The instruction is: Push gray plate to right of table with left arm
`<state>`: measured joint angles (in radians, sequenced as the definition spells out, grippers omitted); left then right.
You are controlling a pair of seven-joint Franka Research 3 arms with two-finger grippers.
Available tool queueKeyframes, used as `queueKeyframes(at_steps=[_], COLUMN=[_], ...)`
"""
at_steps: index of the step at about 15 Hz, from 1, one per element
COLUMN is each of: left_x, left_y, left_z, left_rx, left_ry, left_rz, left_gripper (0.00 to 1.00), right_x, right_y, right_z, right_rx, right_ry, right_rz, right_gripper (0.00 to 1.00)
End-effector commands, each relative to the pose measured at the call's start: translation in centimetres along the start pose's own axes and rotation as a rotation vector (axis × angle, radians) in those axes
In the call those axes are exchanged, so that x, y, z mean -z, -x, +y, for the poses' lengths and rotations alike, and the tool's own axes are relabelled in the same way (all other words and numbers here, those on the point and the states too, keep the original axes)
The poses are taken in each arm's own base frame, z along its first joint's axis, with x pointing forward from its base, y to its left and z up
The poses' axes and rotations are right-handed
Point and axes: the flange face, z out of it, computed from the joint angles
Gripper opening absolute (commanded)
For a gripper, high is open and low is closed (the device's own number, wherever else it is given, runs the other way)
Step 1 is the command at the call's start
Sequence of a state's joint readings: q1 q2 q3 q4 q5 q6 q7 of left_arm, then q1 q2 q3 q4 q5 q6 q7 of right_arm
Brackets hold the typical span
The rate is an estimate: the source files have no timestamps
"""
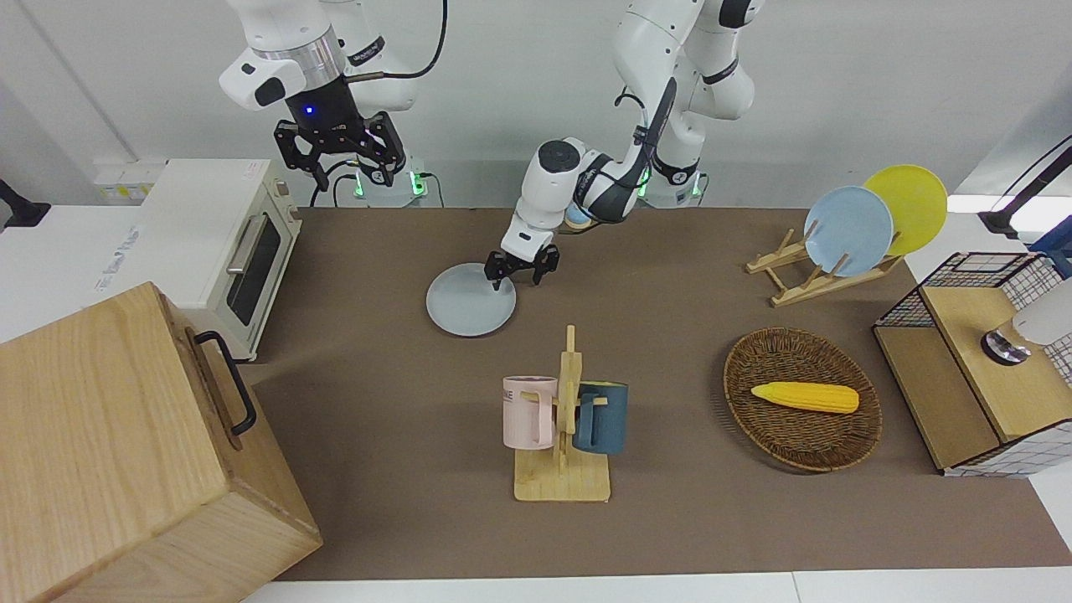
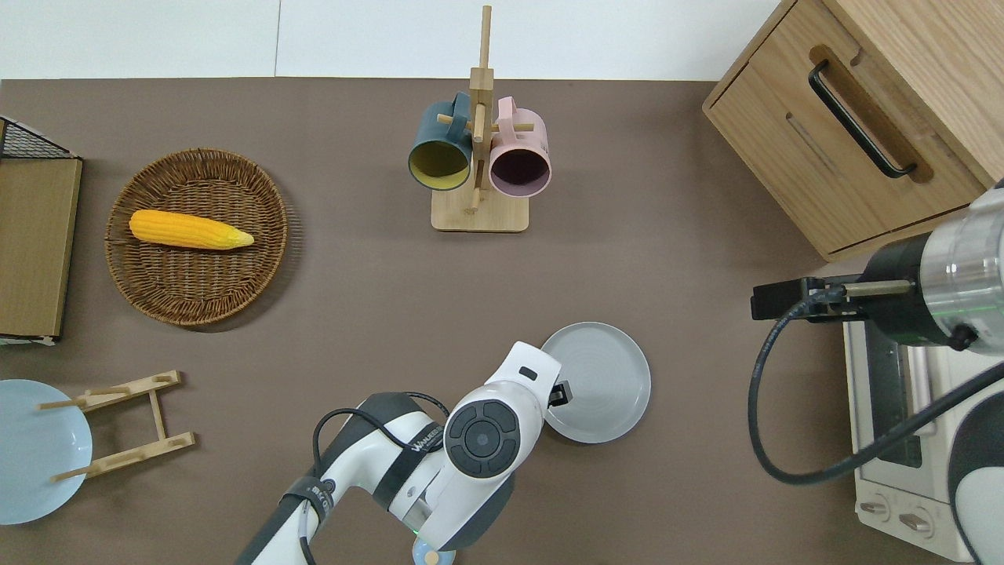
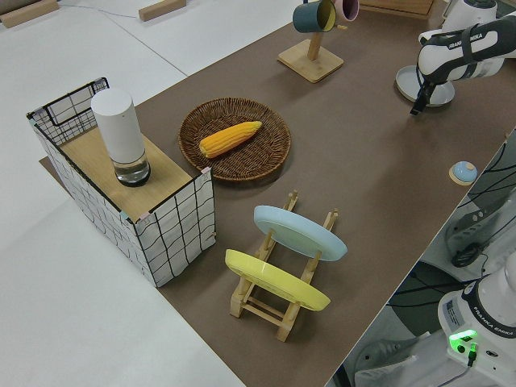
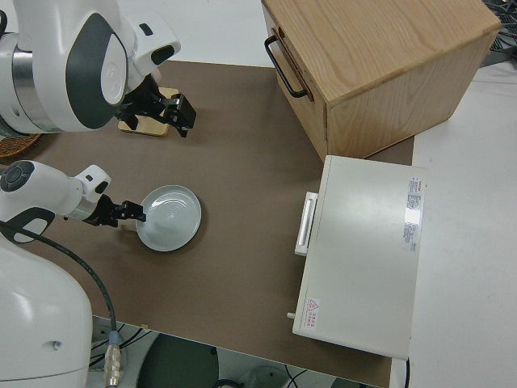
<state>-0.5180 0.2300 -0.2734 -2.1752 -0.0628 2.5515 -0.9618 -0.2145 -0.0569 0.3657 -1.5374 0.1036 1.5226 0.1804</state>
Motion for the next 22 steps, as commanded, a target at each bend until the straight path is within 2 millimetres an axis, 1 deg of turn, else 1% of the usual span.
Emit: queueKeyframes(at_steps=[1, 2, 5, 8, 11, 13, 15, 18, 20, 22], left_x=[1.6, 2.1, 4.7, 6.7, 9.6, 10.7, 11.7, 13.1, 14.5, 15.6], left_y=[-1.5, -2.1, -3.6, -5.4, -8.0, -9.3, -11.1, -13.2, -14.8, -15.6], left_z=[-1.2, -1.6, -2.7, -4.5, -7.6, -9.2, -11.5, -14.7, -17.3, -18.8], left_rx=[-0.011, -0.016, -0.024, -0.049, -0.061, -0.056, -0.065, -0.095, -0.098, -0.094], left_ry=[-0.056, -0.057, -0.056, -0.077, -0.098, -0.108, -0.121, -0.135, -0.138, -0.123], left_rz=[0.034, 0.043, 0.068, 0.066, 0.067, 0.068, 0.065, 0.062, 0.064, 0.068], left_gripper=[0.99, 0.99, 0.99, 0.99, 0.99, 0.99, 0.99, 0.99, 0.99, 0.99], right_x=[0.3, 0.3, 0.3, 0.3, 0.3, 0.3, 0.3, 0.3, 0.3, 0.3], right_y=[-0.1, -0.1, -0.1, -0.1, -0.1, -0.1, -0.1, -0.1, -0.1, -0.1], right_z=[0.0, 0.0, 0.0, 0.0, 0.0, 0.0, 0.0, 0.0, 0.0, 0.0], right_rx=[-0.003, -0.003, -0.003, -0.003, -0.003, -0.003, -0.003, -0.003, -0.003, -0.003], right_ry=[-0.018, -0.018, -0.018, -0.018, -0.018, -0.018, -0.018, -0.018, -0.018, -0.018], right_rz=[0.000, 0.000, 0.000, 0.000, 0.000, 0.000, 0.000, 0.000, 0.000, 0.000], right_gripper=[0.996, 0.996, 0.996, 0.996, 0.996, 0.996, 0.996, 0.996, 0.996, 0.996])
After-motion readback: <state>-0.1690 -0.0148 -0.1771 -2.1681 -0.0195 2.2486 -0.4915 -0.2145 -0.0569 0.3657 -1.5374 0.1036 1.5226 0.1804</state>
